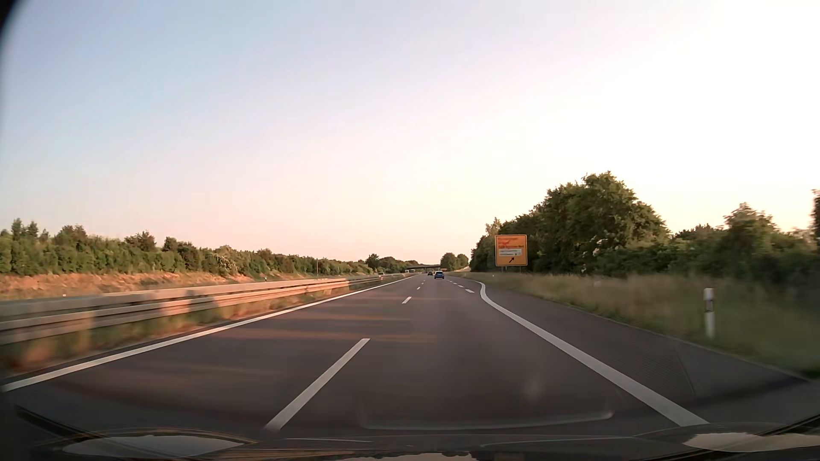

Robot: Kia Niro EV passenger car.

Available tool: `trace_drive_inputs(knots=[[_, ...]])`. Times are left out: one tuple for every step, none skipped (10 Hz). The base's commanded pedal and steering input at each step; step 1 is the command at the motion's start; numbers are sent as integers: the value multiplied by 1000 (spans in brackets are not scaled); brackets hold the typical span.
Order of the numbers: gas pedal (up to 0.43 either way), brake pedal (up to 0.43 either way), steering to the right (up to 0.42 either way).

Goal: Follow the waypoints while adhering to traffic rules and regulations

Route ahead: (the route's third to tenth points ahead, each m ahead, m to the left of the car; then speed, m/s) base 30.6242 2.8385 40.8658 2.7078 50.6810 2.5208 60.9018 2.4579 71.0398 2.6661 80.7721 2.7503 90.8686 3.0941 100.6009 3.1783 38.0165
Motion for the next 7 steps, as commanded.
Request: trace_drive_inputs(knots=[[441, 18, -3], [441, 18, -3], [441, 18, -3], [441, 18, -3], [441, 18, -3], [441, 18, -3], [421, 18, -3]])
